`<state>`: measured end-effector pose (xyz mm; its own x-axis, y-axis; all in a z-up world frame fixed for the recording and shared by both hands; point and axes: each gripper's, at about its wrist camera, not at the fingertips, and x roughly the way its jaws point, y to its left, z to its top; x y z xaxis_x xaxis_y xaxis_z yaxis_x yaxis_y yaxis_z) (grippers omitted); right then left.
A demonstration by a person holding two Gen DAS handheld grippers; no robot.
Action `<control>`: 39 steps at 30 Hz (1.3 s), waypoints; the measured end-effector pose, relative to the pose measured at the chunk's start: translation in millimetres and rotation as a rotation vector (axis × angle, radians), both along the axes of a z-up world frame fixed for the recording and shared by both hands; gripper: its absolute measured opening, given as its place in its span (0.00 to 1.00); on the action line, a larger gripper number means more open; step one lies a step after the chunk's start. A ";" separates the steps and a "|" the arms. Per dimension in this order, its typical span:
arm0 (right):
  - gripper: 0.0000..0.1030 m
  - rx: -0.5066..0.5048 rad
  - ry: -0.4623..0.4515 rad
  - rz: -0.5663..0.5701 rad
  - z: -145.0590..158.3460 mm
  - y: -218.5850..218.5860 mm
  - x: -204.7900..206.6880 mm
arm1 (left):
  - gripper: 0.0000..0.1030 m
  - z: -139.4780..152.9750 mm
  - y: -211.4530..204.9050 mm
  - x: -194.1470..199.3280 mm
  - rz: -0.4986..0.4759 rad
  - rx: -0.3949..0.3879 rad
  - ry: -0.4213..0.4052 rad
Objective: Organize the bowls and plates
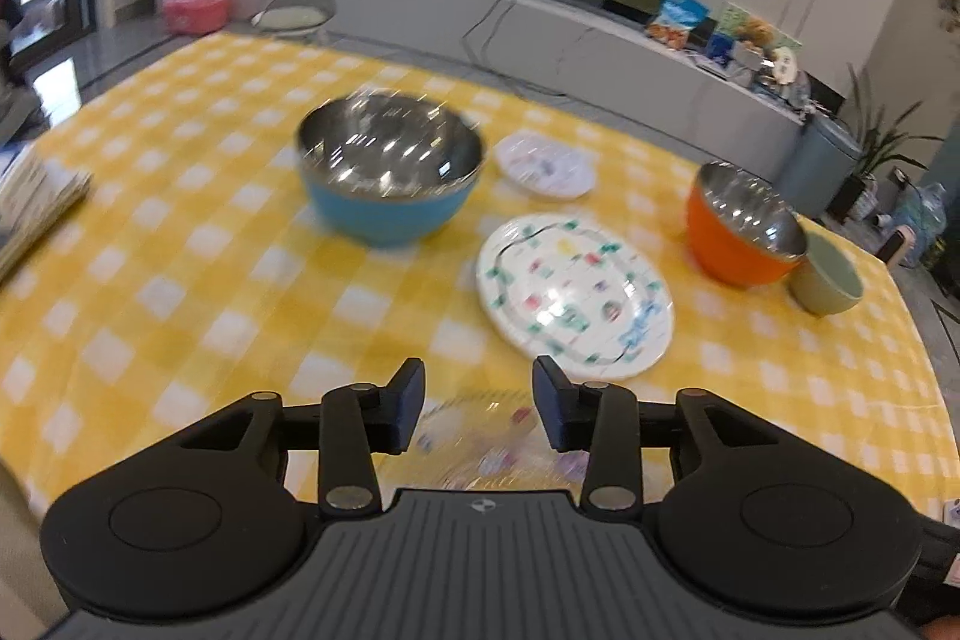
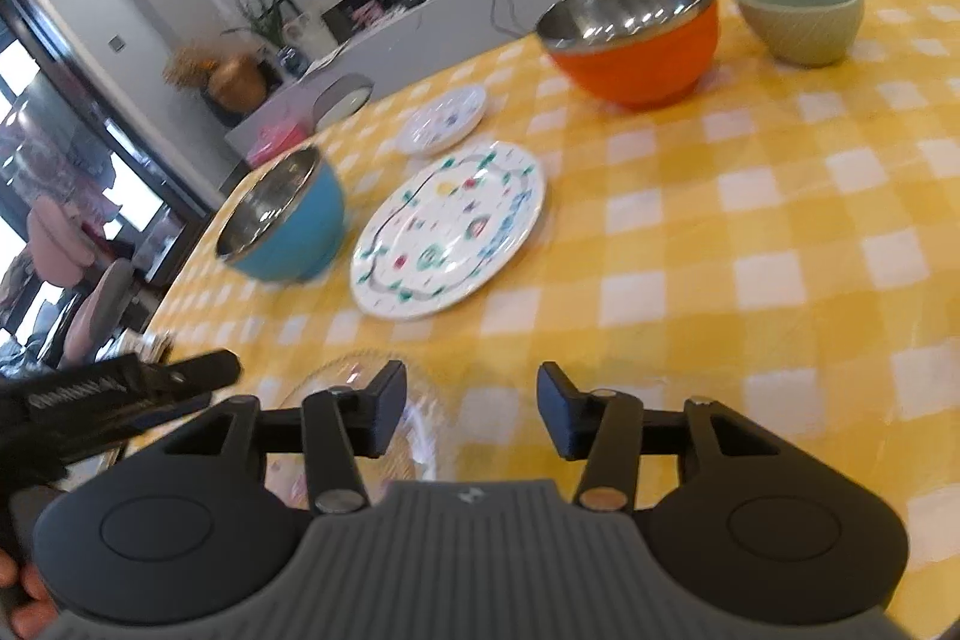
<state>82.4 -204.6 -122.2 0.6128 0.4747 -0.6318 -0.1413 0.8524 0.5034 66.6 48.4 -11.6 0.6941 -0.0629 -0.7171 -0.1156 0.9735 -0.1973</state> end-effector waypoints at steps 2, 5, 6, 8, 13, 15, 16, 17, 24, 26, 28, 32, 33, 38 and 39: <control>0.49 0.000 -0.006 -0.028 -0.2 -5.4 4.4 | 0.45 4.0 -5.1 9.2 -0.025 0.019 -0.007; 0.51 0.004 -0.011 -0.066 -2.1 -12.6 12.0 | 0.45 10.2 -11.4 24.4 -0.060 0.041 -0.020; 0.53 0.005 -0.012 -0.078 -2.8 -14.5 14.3 | 0.46 12.0 -12.5 30.0 -0.069 0.043 -0.024; 0.55 0.011 -0.015 -0.097 -3.9 -18.2 20.1 | 0.47 13.4 -14.9 41.6 -0.085 0.052 -0.031; 0.60 0.007 -0.046 -0.127 -3.9 -25.4 31.8 | 0.50 5.1 -17.0 62.6 -0.118 0.085 -0.042; 0.61 0.004 -0.061 -0.136 -4.6 -27.0 37.7 | 0.53 -2.9 -13.0 70.0 -0.120 0.069 -0.039; 0.62 0.005 -0.065 -0.140 -5.2 -27.9 40.7 | 0.55 -6.4 -10.8 71.9 -0.118 0.056 -0.038; 0.62 0.007 -0.068 -0.146 -6.4 -28.7 44.3 | 0.56 -10.2 -7.3 72.7 -0.116 0.043 -0.039; 0.60 0.071 -0.031 -0.181 -20.7 -29.7 65.4 | 0.58 -37.5 10.6 83.3 -0.087 -0.039 -0.008; 0.58 0.084 -0.022 -0.175 -24.2 -26.8 70.4 | 0.58 -42.4 13.9 86.2 -0.078 -0.055 -0.001; 0.53 0.096 -0.016 -0.167 -27.0 -23.1 75.2 | 0.58 -47.8 17.7 89.2 -0.067 -0.076 -0.003; 0.43 0.118 -0.017 -0.148 -30.5 -15.1 83.9 | 0.56 -56.4 24.5 92.9 -0.033 -0.091 -0.015; 0.40 0.120 -0.020 -0.140 -31.9 -12.8 86.3 | 0.54 -57.9 25.8 92.8 -0.020 -0.087 -0.026; 0.31 0.122 -0.013 -0.132 -37.1 -5.5 95.7 | 0.49 -64.0 29.6 95.3 -0.022 -0.110 -0.048; 0.30 0.123 -0.014 -0.135 -38.5 -5.7 97.0 | 0.49 -65.6 29.2 96.4 -0.023 -0.107 -0.050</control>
<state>179.4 -210.3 -160.6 0.6844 0.4607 -0.5652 -0.0372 0.7962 0.6040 163.0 77.7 -77.2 0.7261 -0.1537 -0.6702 -0.0810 0.9488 -0.3054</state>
